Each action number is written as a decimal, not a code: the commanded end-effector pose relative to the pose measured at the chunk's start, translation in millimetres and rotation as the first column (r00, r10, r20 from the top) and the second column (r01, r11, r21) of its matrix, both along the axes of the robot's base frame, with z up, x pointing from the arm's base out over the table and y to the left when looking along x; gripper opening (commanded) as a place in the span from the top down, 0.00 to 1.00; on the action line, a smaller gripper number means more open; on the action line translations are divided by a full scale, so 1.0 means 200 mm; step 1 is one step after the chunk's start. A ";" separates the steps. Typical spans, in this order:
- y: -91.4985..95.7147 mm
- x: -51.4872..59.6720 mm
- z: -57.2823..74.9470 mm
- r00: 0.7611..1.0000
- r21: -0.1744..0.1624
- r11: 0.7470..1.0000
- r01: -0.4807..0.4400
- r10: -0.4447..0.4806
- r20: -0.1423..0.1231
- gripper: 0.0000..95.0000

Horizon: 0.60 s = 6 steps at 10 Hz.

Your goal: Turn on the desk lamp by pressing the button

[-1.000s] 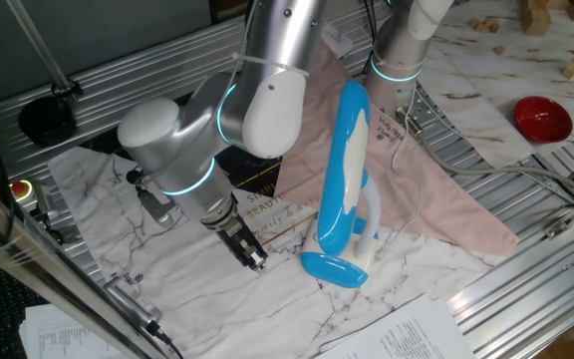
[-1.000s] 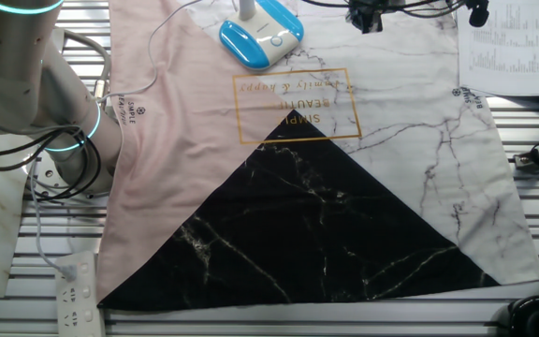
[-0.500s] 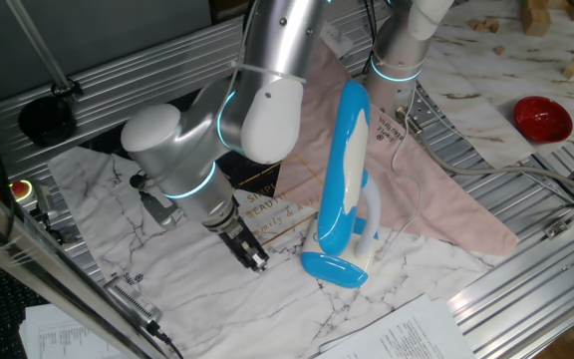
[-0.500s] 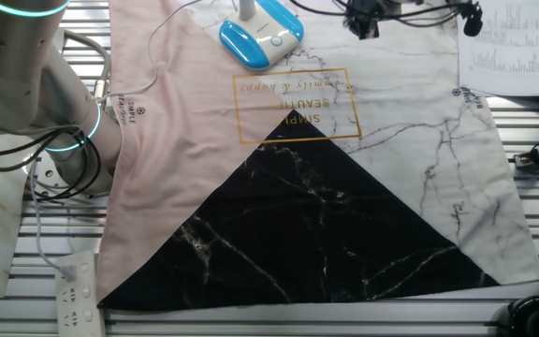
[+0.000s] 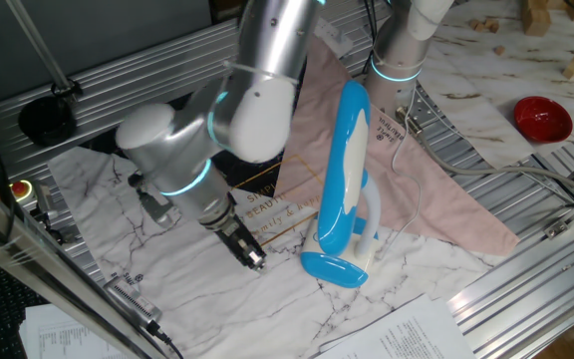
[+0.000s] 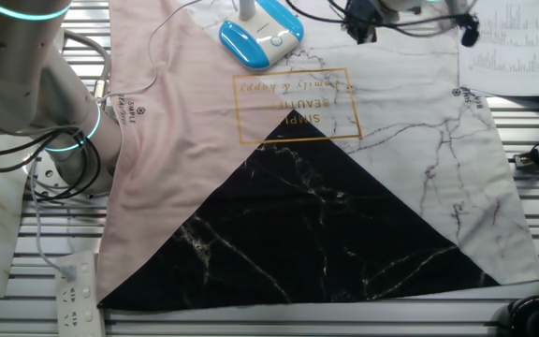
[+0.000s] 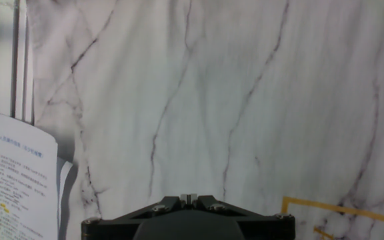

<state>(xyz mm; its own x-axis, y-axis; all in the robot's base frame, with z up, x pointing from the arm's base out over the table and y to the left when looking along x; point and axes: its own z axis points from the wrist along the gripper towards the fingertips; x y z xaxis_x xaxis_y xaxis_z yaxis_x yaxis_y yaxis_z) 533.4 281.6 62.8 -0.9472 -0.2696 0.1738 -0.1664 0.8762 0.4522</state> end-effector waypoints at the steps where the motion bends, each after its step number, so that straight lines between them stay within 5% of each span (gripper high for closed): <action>1: -0.01 0.05 0.05 0.999 -0.011 1.000 -0.019 0.018 -0.034 1.00; 3: -0.01 0.05 0.06 0.999 -0.006 1.000 -0.023 0.023 -0.045 1.00; 6: 0.03 -0.03 0.08 0.998 -0.015 1.000 0.003 -0.004 -0.056 1.00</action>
<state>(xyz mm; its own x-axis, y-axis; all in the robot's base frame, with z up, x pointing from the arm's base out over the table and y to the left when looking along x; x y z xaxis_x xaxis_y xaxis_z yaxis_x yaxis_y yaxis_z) 527.4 287.4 79.5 -0.9376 -0.2623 0.2283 -0.1391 0.8846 0.4451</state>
